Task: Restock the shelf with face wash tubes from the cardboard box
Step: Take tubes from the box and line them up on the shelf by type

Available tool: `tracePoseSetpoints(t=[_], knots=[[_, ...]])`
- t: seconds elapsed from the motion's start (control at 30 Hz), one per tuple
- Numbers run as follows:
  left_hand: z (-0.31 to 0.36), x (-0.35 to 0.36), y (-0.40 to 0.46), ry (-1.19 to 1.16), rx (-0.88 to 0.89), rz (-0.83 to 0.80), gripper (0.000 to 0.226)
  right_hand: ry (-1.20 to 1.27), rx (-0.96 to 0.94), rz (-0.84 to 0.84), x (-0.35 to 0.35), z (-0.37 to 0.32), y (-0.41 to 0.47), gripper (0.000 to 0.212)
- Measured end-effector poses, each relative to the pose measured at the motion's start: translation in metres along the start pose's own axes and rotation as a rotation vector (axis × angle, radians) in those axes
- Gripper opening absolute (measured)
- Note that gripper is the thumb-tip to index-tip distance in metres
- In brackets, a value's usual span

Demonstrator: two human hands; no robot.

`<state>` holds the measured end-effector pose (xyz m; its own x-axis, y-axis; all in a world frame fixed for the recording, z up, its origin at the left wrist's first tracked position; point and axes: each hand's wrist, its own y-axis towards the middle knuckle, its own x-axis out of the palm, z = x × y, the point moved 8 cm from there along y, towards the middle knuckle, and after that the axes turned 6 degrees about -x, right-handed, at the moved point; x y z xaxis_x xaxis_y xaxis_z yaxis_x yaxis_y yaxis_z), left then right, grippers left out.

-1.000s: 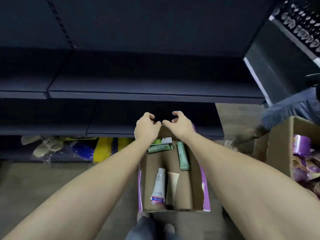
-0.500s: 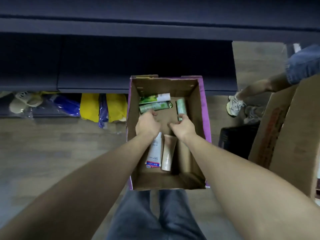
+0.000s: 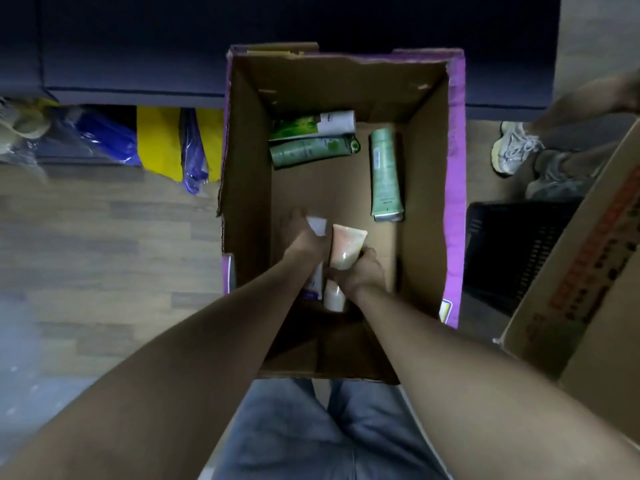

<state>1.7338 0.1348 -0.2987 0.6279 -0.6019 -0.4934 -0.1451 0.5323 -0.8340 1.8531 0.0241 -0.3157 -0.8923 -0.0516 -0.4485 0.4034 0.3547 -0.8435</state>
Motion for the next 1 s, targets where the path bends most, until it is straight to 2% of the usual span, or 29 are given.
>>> tracePoseSetpoints(t=[0.07, 0.13, 0.17, 0.27, 0.3, 0.4, 0.53, 0.7, 0.83, 0.93, 1.0], knots=[[-0.007, 0.005, 0.009, 0.007, -0.043, -0.007, 0.056, -0.016, 0.013, 0.016, 0.011, 0.005, 0.001, 0.074], [-0.014, 0.012, 0.015, 0.048, -0.065, -0.028, 0.027, -0.029, 0.009, 0.057, 0.015, 0.006, 0.001, 0.073], [-0.015, 0.015, 0.014, 0.054, -0.060, -0.041, 0.021, -0.036, 0.012, 0.067, 0.016, 0.007, 0.002, 0.072], [-0.015, 0.010, 0.015, 0.046, -0.038, 0.058, 0.061, -0.070, 0.028, 0.046, 0.016, 0.006, 0.003, 0.070], [-0.013, 0.008, 0.012, 0.043, -0.028, 0.060, 0.064, -0.077, 0.029, 0.045, 0.015, 0.006, 0.003, 0.070], [-0.010, 0.006, 0.008, 0.004, -0.034, 0.002, 0.052, -0.085, 0.016, 0.054, 0.010, 0.002, 0.001, 0.069], [-0.006, -0.021, 0.000, 0.064, -0.017, 0.104, 0.057, -0.117, -0.004, 0.053, -0.001, -0.003, -0.007, 0.072], [0.009, -0.049, -0.023, 0.102, 0.032, 0.150, 0.049, -0.140, -0.011, 0.074, -0.025, -0.019, -0.024, 0.069], [0.026, -0.066, -0.045, 0.108, 0.073, 0.137, 0.049, -0.148, -0.068, 0.101, -0.049, -0.047, -0.043, 0.066], [0.042, -0.086, -0.068, 0.247, 0.114, 0.175, 0.049, -0.173, -0.121, 0.137, -0.069, -0.070, -0.062, 0.068], [0.049, -0.095, -0.081, 0.257, 0.133, 0.162, 0.044, -0.181, -0.139, 0.157, -0.080, -0.081, -0.072, 0.068]])
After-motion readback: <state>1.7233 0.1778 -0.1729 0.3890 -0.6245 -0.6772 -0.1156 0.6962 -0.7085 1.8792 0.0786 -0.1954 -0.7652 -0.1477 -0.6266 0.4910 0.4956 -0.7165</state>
